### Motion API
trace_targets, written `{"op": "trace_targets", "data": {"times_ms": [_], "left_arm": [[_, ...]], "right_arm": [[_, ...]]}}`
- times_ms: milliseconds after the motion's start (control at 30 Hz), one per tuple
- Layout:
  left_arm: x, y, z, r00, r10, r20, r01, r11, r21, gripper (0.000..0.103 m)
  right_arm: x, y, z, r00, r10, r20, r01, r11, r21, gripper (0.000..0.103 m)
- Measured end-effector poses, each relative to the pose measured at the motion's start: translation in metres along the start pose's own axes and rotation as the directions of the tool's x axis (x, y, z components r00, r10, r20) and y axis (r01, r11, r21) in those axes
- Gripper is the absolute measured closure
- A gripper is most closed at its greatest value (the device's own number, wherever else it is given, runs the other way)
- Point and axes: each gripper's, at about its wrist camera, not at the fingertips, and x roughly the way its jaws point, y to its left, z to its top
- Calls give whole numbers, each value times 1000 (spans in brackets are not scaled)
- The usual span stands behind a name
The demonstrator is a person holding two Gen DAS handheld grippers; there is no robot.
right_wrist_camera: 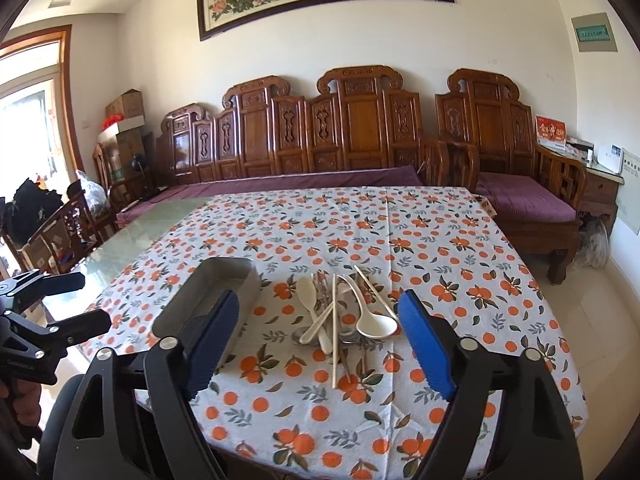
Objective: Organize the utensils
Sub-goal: 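Reach the right tool into the utensil pile and grasp a wooden chopstick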
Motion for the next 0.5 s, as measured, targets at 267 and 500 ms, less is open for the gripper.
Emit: {"op": "trace_targets", "data": {"times_ms": [267, 500], "left_arm": [[45, -4, 8, 997, -59, -58, 60, 998, 14, 7], [74, -5, 10, 991, -98, -92, 99, 995, 3, 13]], "right_arm": [[53, -23, -2, 996, 15, -89, -13, 1000, 27, 49], [121, -27, -20, 972, 86, -218, -80, 996, 38, 62]]}}
